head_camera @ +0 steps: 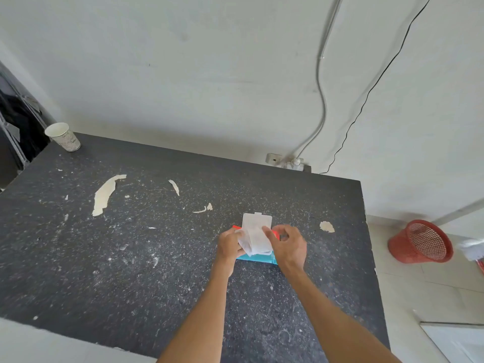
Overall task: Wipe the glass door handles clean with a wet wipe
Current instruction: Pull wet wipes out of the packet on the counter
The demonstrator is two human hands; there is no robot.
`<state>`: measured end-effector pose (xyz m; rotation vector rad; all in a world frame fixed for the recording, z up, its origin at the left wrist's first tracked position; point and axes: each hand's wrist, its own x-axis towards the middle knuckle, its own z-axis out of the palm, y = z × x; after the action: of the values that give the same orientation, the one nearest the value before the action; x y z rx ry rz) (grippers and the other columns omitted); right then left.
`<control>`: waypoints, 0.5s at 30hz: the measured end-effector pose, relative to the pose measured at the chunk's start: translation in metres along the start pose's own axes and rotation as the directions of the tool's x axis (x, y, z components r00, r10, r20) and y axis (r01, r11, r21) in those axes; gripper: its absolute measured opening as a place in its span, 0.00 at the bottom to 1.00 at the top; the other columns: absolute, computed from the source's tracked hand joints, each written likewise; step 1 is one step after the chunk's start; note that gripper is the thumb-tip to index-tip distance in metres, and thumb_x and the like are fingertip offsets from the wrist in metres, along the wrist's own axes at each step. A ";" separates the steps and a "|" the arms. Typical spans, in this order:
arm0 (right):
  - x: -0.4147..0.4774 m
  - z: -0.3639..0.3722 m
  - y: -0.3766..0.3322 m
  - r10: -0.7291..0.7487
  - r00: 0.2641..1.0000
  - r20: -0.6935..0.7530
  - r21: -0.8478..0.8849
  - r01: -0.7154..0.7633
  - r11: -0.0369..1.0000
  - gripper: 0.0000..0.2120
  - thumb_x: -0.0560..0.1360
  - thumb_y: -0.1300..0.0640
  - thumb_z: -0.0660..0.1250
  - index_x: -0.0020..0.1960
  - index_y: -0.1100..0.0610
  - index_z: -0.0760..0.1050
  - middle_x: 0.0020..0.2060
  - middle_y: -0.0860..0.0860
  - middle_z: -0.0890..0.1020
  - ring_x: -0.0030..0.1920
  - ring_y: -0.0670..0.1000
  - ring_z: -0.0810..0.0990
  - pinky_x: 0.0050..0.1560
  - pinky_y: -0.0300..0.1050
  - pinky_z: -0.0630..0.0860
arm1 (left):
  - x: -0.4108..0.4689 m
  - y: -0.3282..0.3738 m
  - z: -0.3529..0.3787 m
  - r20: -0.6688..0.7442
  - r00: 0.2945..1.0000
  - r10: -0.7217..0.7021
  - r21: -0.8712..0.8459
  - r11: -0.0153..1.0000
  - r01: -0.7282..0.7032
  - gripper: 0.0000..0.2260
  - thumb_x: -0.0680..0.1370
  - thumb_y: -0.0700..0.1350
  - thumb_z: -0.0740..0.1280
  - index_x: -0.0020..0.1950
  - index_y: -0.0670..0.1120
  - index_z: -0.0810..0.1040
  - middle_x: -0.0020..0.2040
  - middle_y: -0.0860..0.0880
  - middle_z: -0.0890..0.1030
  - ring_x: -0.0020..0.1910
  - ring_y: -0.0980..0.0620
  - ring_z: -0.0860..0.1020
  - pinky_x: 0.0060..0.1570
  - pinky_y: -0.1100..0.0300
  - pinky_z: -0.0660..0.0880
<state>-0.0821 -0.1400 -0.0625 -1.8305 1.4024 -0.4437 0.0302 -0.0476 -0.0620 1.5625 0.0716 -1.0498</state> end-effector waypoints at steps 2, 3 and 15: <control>-0.003 0.004 -0.006 -0.041 0.994 0.097 0.036 0.038 0.999 0.16 0.65 0.35 0.73 0.44 0.46 0.79 0.38 0.40 0.81 0.38 0.40 0.79 0.35 0.36 0.75 | 0.000 0.001 0.003 0.041 0.999 -0.002 0.007 1.000 0.002 0.09 0.79 0.37 0.59 0.47 0.45 0.79 0.51 0.40 0.82 0.51 0.41 0.82 0.38 0.57 0.80; -0.004 0.005 -0.008 -0.034 0.988 0.150 0.046 0.027 0.999 0.15 0.65 0.37 0.74 0.44 0.46 0.80 0.37 0.40 0.82 0.38 0.41 0.80 0.36 0.38 0.77 | 0.000 0.000 0.004 0.063 0.998 0.002 0.023 1.000 -0.004 0.09 0.79 0.37 0.60 0.51 0.42 0.79 0.54 0.38 0.82 0.52 0.40 0.81 0.41 0.55 0.80; 0.015 0.006 0.016 0.237 0.971 0.029 0.245 -0.237 0.940 0.05 0.76 0.58 0.68 0.41 0.51 0.76 0.37 0.47 0.82 0.35 0.45 0.80 0.32 0.41 0.76 | 0.003 0.003 -0.022 -0.168 0.984 0.057 -0.030 0.998 -0.063 0.09 0.81 0.37 0.59 0.55 0.39 0.77 0.55 0.39 0.80 0.54 0.41 0.80 0.36 0.61 0.79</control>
<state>-0.0833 -0.1529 -0.0806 -1.4424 1.4753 -0.4712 0.0465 -0.0319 -0.0635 1.6089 0.1565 -0.8647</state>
